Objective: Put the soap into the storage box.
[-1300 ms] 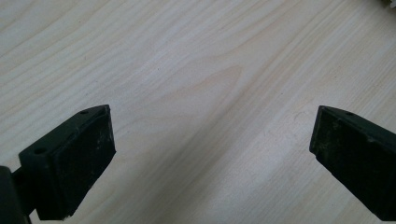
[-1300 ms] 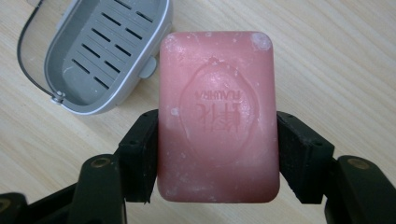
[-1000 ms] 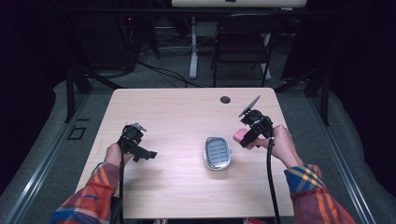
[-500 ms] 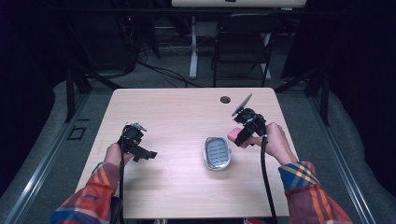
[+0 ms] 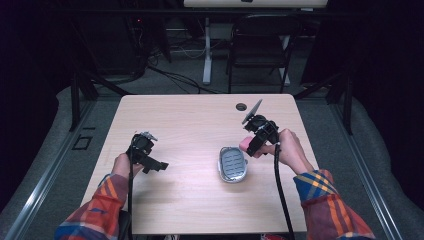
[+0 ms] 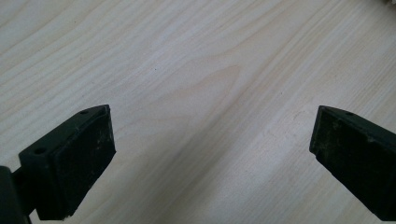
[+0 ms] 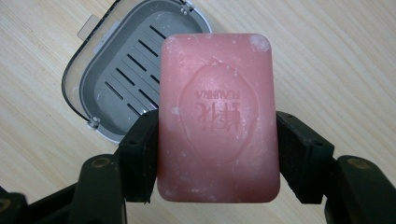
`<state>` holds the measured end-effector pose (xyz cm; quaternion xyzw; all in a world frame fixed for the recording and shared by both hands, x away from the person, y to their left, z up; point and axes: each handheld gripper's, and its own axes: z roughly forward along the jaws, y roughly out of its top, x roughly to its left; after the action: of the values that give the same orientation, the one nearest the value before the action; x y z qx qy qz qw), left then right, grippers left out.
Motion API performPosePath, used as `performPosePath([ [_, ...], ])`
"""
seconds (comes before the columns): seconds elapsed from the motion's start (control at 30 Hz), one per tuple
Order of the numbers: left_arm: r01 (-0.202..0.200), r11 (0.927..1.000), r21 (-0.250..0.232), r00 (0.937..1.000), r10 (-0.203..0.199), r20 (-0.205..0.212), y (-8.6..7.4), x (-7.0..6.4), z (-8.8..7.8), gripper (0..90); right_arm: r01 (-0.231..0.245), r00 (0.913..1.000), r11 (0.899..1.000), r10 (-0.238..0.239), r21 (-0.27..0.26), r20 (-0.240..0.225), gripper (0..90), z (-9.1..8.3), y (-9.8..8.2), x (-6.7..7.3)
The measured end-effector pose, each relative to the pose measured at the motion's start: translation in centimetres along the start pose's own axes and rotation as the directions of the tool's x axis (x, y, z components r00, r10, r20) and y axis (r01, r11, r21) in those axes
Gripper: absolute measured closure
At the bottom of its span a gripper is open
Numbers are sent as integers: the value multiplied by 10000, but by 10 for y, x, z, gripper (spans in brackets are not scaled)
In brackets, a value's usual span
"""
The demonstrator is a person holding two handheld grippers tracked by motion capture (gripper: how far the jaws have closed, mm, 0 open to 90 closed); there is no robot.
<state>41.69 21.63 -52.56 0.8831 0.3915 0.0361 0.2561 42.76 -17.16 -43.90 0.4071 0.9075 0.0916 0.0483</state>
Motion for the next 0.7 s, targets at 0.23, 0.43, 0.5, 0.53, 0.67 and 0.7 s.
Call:
performPosePath([
  [0.23, -13, 10000, -53, 10000, 13, -9, 0, -1, -1, 0, 224, 9997, 9996, -225, 152, 75, 372, 4, 6, 5],
  [0.43, -43, 10000, -11, 10000, 43, -2, 0, -1, -1, 0, 339, 9994, 9985, -342, 420, 69, 372, 8, 11, 9],
  [0.5, -34, 10000, -16, 10000, 34, 1, 0, 0, -1, 0, 377, 9993, 9984, -379, 429, 42, 372, 10, 12, 10],
  [0.53, -28, 10000, -21, 10000, 28, 9, 0, 0, -1, 0, 411, 9991, 9986, -412, 342, 30, 372, 11, 13, 11],
  [0.67, -25, 10000, -27, 10000, 25, 3, 0, -1, -1, 0, 436, 9990, 9979, -439, 470, 69, 371, 14, 15, 13],
  [0.7, -27, 10000, -30, 10000, 27, 3, 0, -1, -1, 0, 457, 9989, 9978, -461, 472, 86, 371, 15, 16, 14],
])
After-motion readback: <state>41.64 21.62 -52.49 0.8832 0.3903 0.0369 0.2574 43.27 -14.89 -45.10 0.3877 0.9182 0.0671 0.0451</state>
